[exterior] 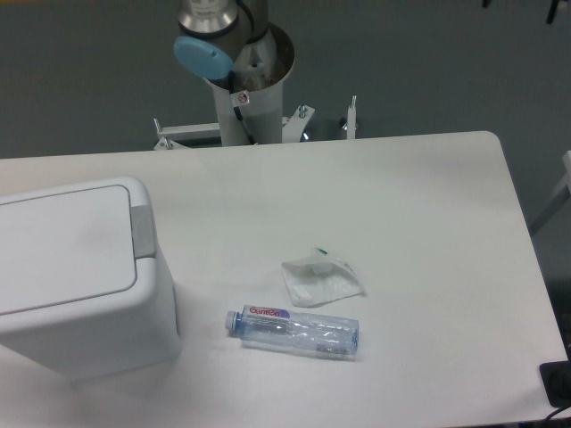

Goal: Open the trash can
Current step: 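Move the open gripper down toward the white trash can's lid edge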

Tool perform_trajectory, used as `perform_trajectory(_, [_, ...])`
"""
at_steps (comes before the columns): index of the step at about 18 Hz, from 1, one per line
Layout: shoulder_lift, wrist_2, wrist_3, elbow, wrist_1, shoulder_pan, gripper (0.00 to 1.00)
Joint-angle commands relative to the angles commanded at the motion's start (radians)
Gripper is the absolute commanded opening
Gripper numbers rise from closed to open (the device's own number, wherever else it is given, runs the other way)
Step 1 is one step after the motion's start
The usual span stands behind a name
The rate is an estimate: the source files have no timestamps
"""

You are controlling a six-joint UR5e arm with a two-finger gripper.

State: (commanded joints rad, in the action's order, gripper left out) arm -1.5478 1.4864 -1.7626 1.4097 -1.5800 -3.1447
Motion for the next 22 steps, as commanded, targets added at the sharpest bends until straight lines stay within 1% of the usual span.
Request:
perform_trajectory(3, [0.002, -0.046, 0.006, 0.0, 0.002, 0.0, 1.0])
perform_trajectory(4, [0.0, -0.064, 0.029, 0.006, 0.002, 0.003, 1.0])
perform_trajectory(5, [0.0, -0.089, 0.079, 0.011, 0.008, 0.011, 1.0])
perform_trajectory(7, [0.0, -0.112, 0.234, 0.014, 0.017, 0.031, 1.0])
perform_trajectory(8, [-0.008, -0.123, 0.362, 0.014, 0.049, 0.078, 1.0])
perform_trajectory(10, [-0.028, -0.117, 0.542, 0.02, 0.11, 0.158, 1.0])
perform_trajectory(11, [-0.049, -0.115, 0.683, 0.018, 0.154, 0.217, 1.0])
perform_trajectory(13, [-0.077, -0.117, 0.872, 0.017, 0.231, 0.296, 1.0])
perform_trajectory(14, [-0.099, -0.115, 1.005, 0.011, 0.3, 0.364, 1.0])
perform_trajectory(15, [-0.104, -0.118, 1.096, 0.012, 0.336, 0.397, 1.0])
perform_trajectory(16, [-0.106, -0.123, 1.177, 0.012, 0.351, 0.429, 1.0])
perform_trajectory(19, [-0.11, -0.135, 1.365, 0.009, 0.354, 0.569, 1.0])
perform_trajectory(20, [-0.115, -0.178, 1.479, 0.009, 0.354, 0.625, 1.0])
perform_trajectory(21, [-0.117, -0.233, 1.57, 0.003, 0.356, 0.641, 1.0])
perform_trajectory(22, [-0.117, -0.311, 1.671, -0.003, 0.356, 0.65, 1.0])
